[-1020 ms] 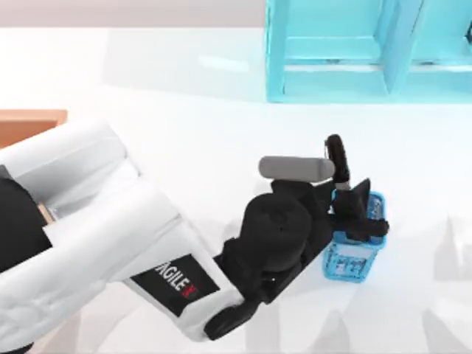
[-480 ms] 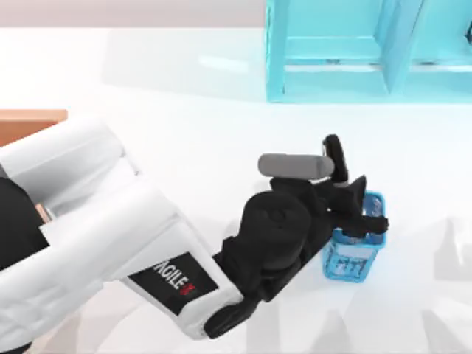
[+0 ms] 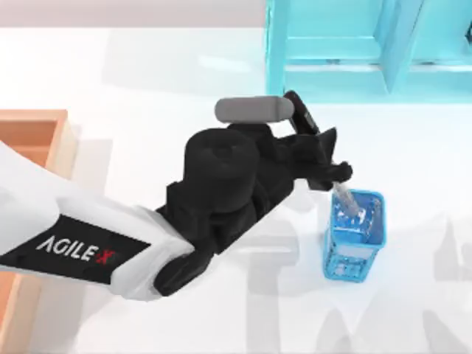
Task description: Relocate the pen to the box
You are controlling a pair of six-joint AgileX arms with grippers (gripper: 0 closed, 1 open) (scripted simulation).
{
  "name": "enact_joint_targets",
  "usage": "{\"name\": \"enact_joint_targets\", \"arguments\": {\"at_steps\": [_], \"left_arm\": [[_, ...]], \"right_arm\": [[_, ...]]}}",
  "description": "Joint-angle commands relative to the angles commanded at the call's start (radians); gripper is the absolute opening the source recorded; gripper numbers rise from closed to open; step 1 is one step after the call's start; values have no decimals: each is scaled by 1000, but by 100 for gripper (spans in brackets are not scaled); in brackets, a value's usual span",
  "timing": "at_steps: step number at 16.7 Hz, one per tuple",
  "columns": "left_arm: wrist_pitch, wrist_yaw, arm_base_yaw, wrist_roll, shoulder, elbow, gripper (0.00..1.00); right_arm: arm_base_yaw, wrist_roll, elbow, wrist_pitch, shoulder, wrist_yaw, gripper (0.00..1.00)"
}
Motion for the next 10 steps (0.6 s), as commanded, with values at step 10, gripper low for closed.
{"name": "enact_joint_targets", "arguments": {"at_steps": [10], "left_arm": [[-395,220,222,23,-531,-134,0]], "right_arm": [[0,0,0,0,0,0,100]]}}
